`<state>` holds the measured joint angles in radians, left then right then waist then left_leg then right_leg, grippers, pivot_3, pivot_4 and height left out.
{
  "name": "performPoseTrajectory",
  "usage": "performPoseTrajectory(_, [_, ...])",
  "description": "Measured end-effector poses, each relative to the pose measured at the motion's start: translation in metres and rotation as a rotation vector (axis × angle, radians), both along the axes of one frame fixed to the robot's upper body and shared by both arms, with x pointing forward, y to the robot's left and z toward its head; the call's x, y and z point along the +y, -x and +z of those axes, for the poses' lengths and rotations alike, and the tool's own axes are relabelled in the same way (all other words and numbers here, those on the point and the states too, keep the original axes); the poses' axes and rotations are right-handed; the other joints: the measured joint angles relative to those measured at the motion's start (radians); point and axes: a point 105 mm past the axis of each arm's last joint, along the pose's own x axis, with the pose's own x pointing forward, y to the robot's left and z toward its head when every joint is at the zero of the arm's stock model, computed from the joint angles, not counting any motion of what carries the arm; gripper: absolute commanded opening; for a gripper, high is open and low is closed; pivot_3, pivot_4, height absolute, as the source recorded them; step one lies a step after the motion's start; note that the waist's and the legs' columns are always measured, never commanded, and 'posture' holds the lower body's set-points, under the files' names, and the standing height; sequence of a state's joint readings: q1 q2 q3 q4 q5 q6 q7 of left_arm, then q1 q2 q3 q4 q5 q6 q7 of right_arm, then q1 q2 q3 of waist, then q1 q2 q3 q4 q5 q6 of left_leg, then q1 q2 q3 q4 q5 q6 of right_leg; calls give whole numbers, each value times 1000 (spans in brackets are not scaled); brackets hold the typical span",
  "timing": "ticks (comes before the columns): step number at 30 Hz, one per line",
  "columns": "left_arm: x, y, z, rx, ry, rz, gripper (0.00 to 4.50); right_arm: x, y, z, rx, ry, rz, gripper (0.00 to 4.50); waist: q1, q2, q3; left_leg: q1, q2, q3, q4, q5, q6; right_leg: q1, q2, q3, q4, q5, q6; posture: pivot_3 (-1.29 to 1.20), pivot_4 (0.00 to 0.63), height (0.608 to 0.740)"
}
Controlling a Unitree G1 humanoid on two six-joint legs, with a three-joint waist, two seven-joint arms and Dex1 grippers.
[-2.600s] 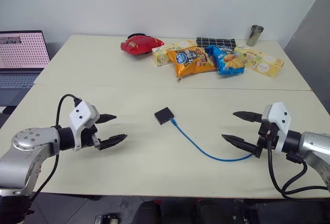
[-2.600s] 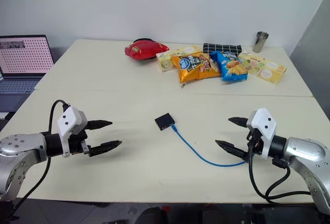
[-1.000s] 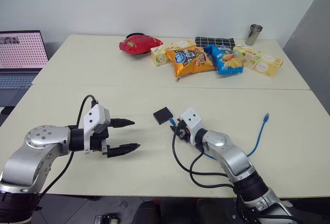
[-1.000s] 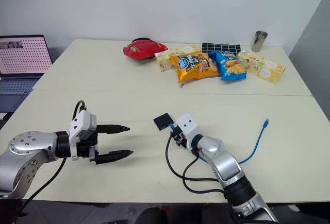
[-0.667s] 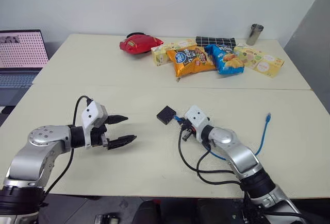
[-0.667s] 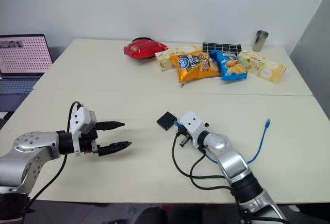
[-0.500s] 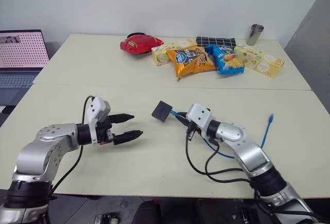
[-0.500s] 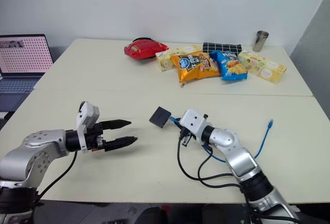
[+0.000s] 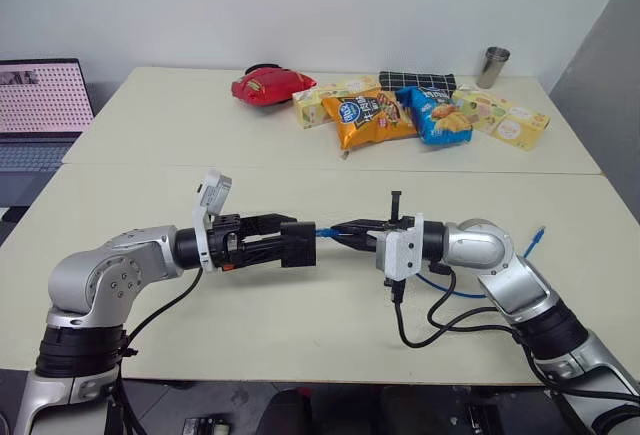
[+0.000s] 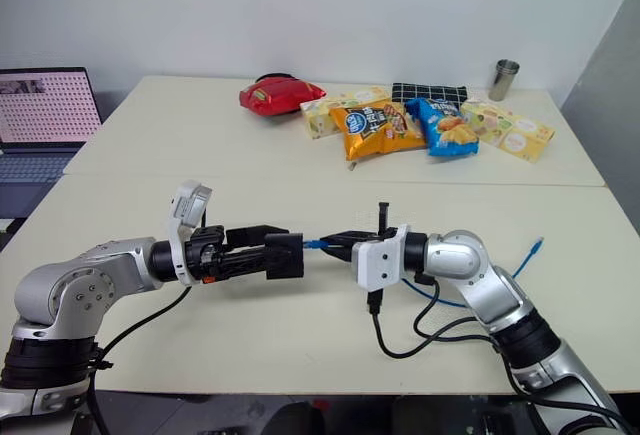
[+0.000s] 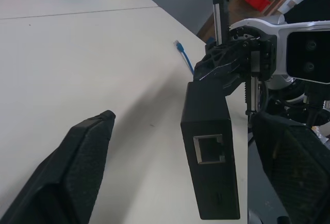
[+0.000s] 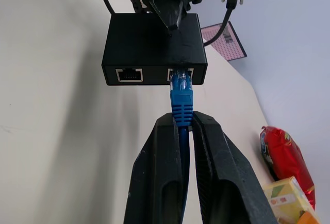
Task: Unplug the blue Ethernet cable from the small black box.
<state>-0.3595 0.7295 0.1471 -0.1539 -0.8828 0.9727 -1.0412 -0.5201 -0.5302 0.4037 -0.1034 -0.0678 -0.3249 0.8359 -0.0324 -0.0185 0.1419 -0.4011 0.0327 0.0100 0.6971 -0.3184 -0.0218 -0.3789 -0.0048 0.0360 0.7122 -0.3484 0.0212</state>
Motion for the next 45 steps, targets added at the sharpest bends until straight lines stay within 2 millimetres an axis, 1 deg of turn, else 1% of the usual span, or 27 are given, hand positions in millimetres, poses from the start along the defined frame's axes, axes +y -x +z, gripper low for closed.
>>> performPoseTrajectory(2, [0,1,0,8,3,-5,3169,0,1,0,-17,5,6,72,0,0,0,0,0,0,0,0,0,0,0,0,0,0,0,0,150,740])
performPoseTrajectory(3, [0,2,0,12,6,-9,2918,0,1,0,-26,9,8,72,0,0,0,0,0,0,0,0,0,0,0,0,0,0,0,0,150,740])
performPoseTrajectory(6, [0,3,0,21,5,-18,2361,-2,-2,0,-44,9,-2,71,0,0,0,0,0,0,0,0,0,0,0,0,0,0,0,0,150,740])
performPoseTrajectory(13, [-1,4,0,18,5,-28,859,-6,-6,0,-69,11,-16,71,0,0,0,0,0,0,0,0,0,0,0,0,0,0,0,0,150,740])
performPoseTrajectory(14, [-1,4,0,17,3,-28,785,-6,-6,0,-72,13,-17,71,0,0,0,0,0,0,0,0,0,0,0,0,0,0,0,0,150,740])
performPoseTrajectory(16, [-2,4,-1,14,-1,-29,783,-7,-6,-1,-90,22,-15,71,0,0,0,0,0,0,0,0,0,0,0,0,0,0,0,0,150,740])
performPoseTrajectory(18, [-3,3,-2,7,-8,-31,783,-8,-6,-1,-96,28,-12,771,0,0,0,0,0,0,0,0,0,0,0,0,0,0,0,0,150,740])
performPoseTrajectory(20, [-3,2,-4,-3,-24,-26,783,-8,-3,-3,-96,44,5,1093,0,0,0,0,0,0,0,0,0,0,0,0,0,0,0,0,150,740])
performPoseTrajectory(22, [-2,-1,-6,-21,-39,-16,783,-8,2,-2,-85,48,30,1524,0,0,0,0,0,0,0,0,0,0,0,0,0,0,0,0,150,740])
performPoseTrajectory(24, [-4,-3,-6,-52,-42,-16,783,-10,6,-1,-46,69,43,1918,2,0,0,0,0,0,0,0,0,0,0,0,-1,0,0,0,150,740])
performPoseTrajectory(26, [-7,-4,-6,-77,-42,-26,783,-15,9,-2,19,81,41,2420,3,0,0,0,0,-1,0,0,0,1,0,0,-1,0,0,0,150,740])
performPoseTrajectory(27, [-7,-5,-7,-93,-51,-29,783,-17,11,-3,71,78,37,2640,3,0,0,0,0,0,0,0,0,1,-1,0,-1,0,0,0,150,740])
performPoseTrajectory(28, [-9,-6,-6,-127,-68,-40,782,-22,14,-1,193,38,14,2804,5,1,0,0,-1,-1,0,0,0,2,-1,0,-1,0,0,0,150,740])
performPoseTrajectory(30, [-12,-7,-7,-178,-96,-75,782,-29,15,8,418,-53,-22,2816,4,1,0,0,-1,-1,1,0,0,2,-1,0,-2,0,0,0,150,740])
performPoseTrajectory(31, [-14,-6,-8,-194,-105,-95,782,-30,17,13,497,-90,-27,2816,4,1,0,0,-1,-1,1,0,0,2,-1,0,-2,0,0,0,150,740])
performPoseTrajectory(32, [-17,-4,-9,-213,-112,-134,782,-29,19,21,613,-160,-29,2816,3,1,0,0,0,-1,0,0,0,3,-1,-1,-2,0,0,0,150,740])
performPoseTrajectory(35, [-20,0,-10,-239,-117,-185,782,-25,18,22,757,-233,-44,2816,1,1,0,1,0,-2,0,0,0,3,0,-1,-2,-1,-1,0,150,740])
performPoseTrajectory(39, [-21,1,-9,-274,-117,-226,782,-21,17,8,960,-245,-87,2816,2,1,0,0,-1,-2,0,0,0,3,-1,-1,-3,-1,-1,0,150,740])
performPoseTrajectory(41, [-20,1,-8,-280,-112,-231,782,-19,17,5,1009,-243,-102,2816,2,1,0,0,-1,-2,0,0,0,3,-1,-1,-3,-1,-1,0,150,740])
performPoseTrajectory(45, [-21,1,-8,-283,-107,-242,782,-13,15,4,1073,-255,-96,2816,1,1,0,0,-1,-2,0,0,0,3,-1,-1,-3,-1,-1,0,150,740])
